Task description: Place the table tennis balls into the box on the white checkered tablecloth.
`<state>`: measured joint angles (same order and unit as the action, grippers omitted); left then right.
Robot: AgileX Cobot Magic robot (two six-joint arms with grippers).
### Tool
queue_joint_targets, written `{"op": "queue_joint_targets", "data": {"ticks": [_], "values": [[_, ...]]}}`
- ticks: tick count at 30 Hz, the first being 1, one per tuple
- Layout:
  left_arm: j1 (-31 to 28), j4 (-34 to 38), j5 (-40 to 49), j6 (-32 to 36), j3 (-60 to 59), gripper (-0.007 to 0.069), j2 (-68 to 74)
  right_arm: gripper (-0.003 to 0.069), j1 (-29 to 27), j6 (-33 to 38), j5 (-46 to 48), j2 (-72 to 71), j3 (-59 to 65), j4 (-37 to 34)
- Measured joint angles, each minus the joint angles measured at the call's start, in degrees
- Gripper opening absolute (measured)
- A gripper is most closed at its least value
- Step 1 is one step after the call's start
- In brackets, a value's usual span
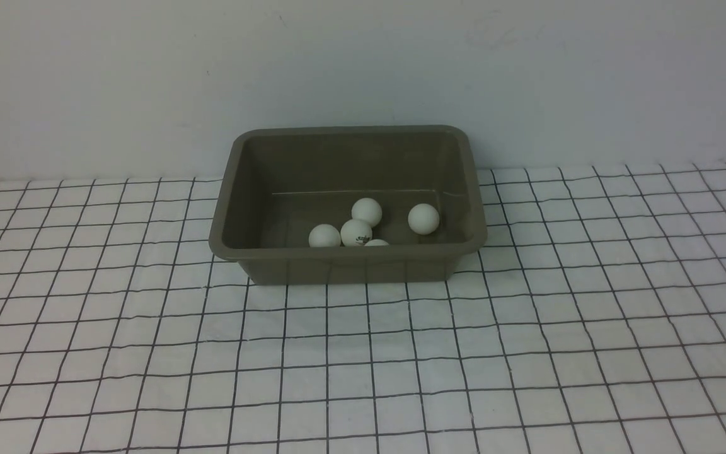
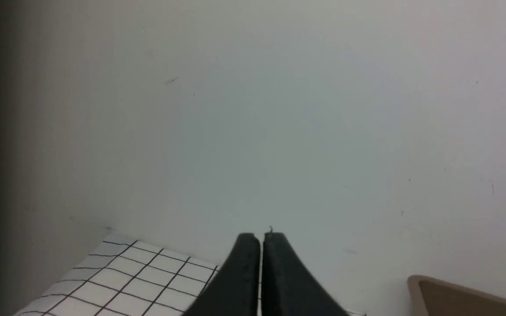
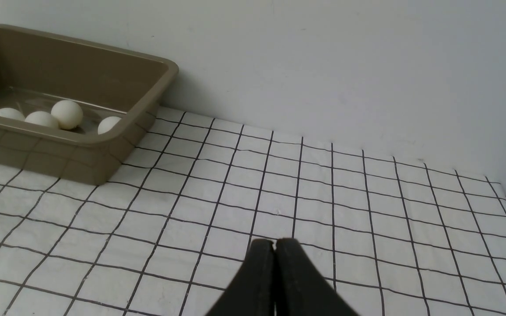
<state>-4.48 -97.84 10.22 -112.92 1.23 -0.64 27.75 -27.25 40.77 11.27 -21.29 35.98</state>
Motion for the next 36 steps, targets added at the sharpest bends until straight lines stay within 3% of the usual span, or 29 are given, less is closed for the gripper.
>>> {"op": "queue_joint_targets", "data": {"ticks": [11,16,20,31,33,36], "values": [[0.0,-1.1,-1.5,-3.2,5.4,-0.0004,0.0,-0.0016,0.0,0.0,0.1,0.0,0.0,0.0],[0.0,6.2,-2.1,2.8,5.4,-0.0004,0.0,-0.0016,0.0,0.0,0.1,0.0,0.0,0.0],[0.0,16.3,-1.6,13.7,5.4,-0.0004,0.0,-0.0016,0.0,0.0,0.1,0.0,0.0,0.0],[0.0,65.5,1.4,72.7,5.4,-0.0004,0.0,-0.0016,0.0,0.0,0.1,0.0,0.0,0.0],[0.0,70.8,1.3,80.1,5.4,-0.0004,0.0,-0.0016,0.0,0.0,0.1,0.0,0.0,0.0],[0.0,74.0,1.1,84.5,5.4,-0.0004,0.0,-0.0016,0.0,0.0,0.1,0.0,0.0,0.0]]}}
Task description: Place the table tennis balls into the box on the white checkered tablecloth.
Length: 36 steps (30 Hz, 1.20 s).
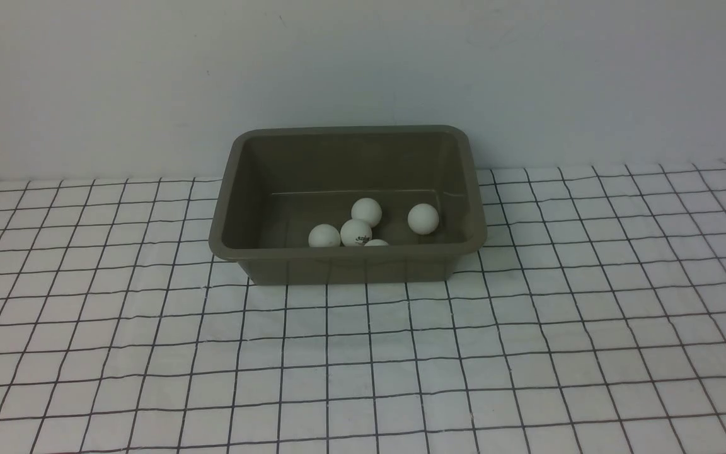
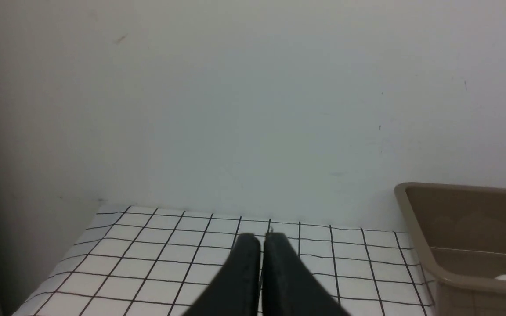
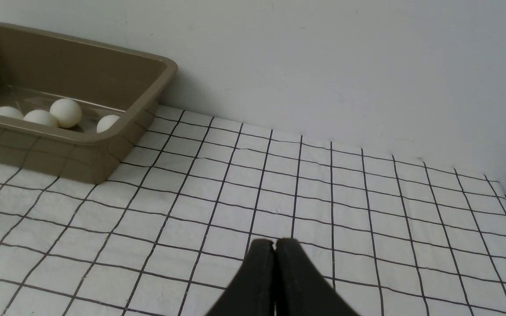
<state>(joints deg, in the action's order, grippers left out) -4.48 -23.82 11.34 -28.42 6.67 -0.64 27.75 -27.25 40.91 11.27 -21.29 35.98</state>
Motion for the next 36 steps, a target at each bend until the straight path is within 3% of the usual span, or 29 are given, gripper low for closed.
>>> {"op": "queue_joint_targets", "data": {"ticks": [4,6,12,15,25,36], "values": [[0.0,1.3,-0.1,1.0,-0.1,-0.0004,0.0,-0.0016,0.0,0.0,0.0,0.0,0.0,0.0],[0.0,5.4,-0.3,3.0,-1.8,-0.0004,0.0,-0.0016,0.0,0.0,0.0,0.0,0.0,0.0],[0.0,23.5,0.6,19.1,-7.1,-0.0004,0.0,-0.0016,0.0,0.0,0.0,0.0,0.0,0.0],[0.0,28.1,0.7,25.4,-7.4,-0.0004,0.0,-0.0016,0.0,0.0,0.0,0.0,0.0,0.0],[0.0,29.5,8.4,29.8,-8.2,-0.0004,0.0,-0.0016,0.0,0.0,0.0,0.0,0.0,0.0],[0.0,30.9,9.3,30.3,-8.3,-0.0004,0.0,-0.0016,0.0,0.0,0.0,0.0,0.0,0.0]]}}
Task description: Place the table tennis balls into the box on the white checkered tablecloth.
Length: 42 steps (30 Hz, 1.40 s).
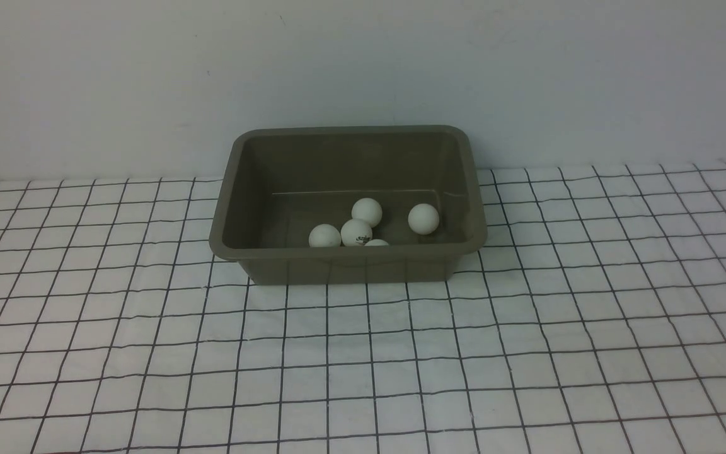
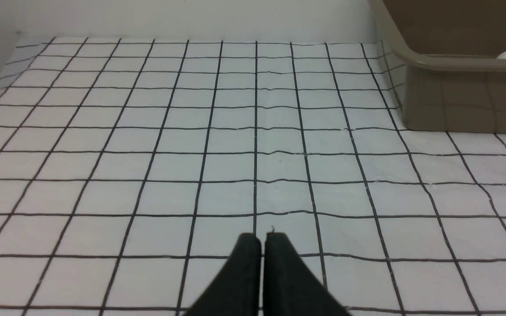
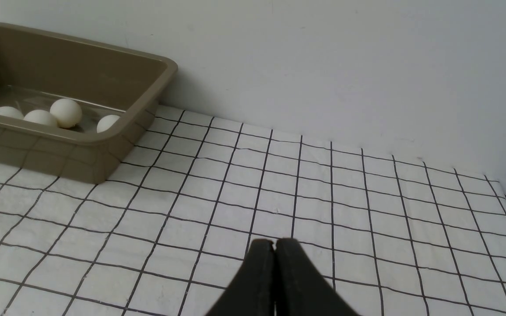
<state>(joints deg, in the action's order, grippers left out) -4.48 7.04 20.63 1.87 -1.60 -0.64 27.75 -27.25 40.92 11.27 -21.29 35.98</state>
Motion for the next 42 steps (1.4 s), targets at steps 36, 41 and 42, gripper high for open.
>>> {"op": "queue_joint_targets", "data": {"ticks": [36,41,42], "values": [[0.0,4.5,0.3,0.0,0.0,-0.0004,0.0,-0.0016,-15.0,-0.1,-4.0,0.0,0.0,-2.8],[0.0,4.5,0.3,0.0,0.0,-0.0004,0.0,-0.0016,-26.6,-0.2,-8.0,0.0,0.0,-8.9],[0.0,4.5,0.3,0.0,0.0,-0.0004,0.0,-0.0016,-28.2,-0.1,-8.5,0.0,0.0,-10.2]]}}
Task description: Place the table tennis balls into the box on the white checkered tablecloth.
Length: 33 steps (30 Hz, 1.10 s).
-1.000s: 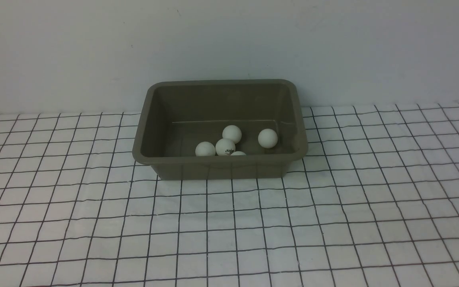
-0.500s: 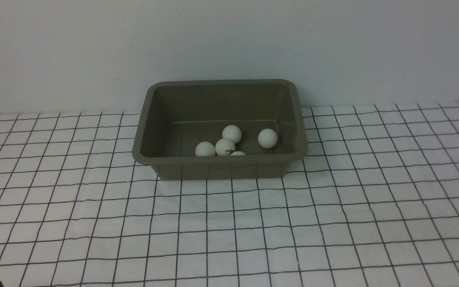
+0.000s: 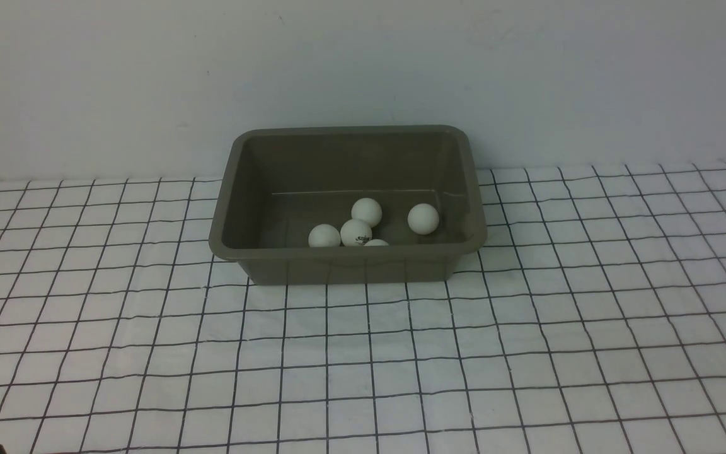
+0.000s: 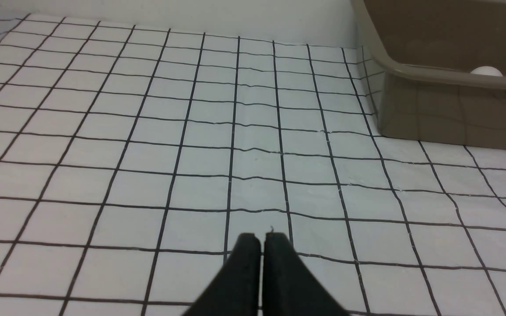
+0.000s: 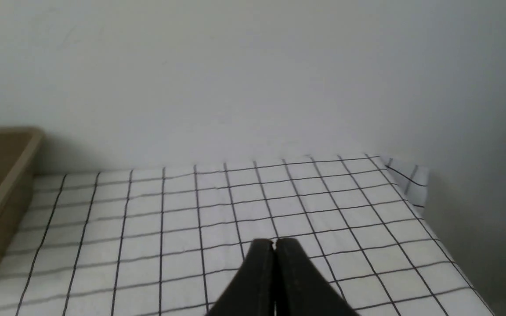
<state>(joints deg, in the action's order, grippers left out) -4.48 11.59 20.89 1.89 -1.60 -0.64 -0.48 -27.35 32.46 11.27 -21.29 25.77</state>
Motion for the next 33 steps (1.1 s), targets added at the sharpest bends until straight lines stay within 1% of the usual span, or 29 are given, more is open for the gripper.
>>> {"op": "queue_joint_targets", "data": {"ticks": [2,6,11,18,24,29,30,33], "values": [[0.0,0.0,0.0,0.0,0.0,-0.0004,0.0,-0.0016,-3.7,0.6,-0.4,0.0,0.0,-3.3],[0.0,0.0,0.0,0.0,0.0,-0.0004,0.0,-0.0016,-7.9,3.2,-0.6,0.0,0.1,-8.4],[0.0,0.0,0.0,0.0,0.0,-0.0004,0.0,-0.0016,-9.7,5.7,-1.5,-0.8,2.0,-11.9],[0.0,0.0,0.0,0.0,0.0,-0.0004,0.0,-0.0016,-10.0,7.5,-2.8,-4.3,7.6,-14.5],[0.0,0.0,0.0,0.0,0.0,-0.0004,0.0,-0.0016,-9.7,7.7,-7.3,-10.7,15.7,-15.6],[0.0,0.0,0.0,0.0,0.0,-0.0004,0.0,-0.0016,-6.7,9.9,-7.7,-11.4,17.6,-15.6],[0.0,0.0,0.0,0.0,0.0,-0.0004,0.0,-0.0016,-4.4,11.8,-7.9,-11.4,18.7,-15.6],[0.0,0.0,0.0,0.0,0.0,-0.0004,0.0,-0.0016,-2.8,12.8,-8.0,-11.4,19.9,-15.6]]}}
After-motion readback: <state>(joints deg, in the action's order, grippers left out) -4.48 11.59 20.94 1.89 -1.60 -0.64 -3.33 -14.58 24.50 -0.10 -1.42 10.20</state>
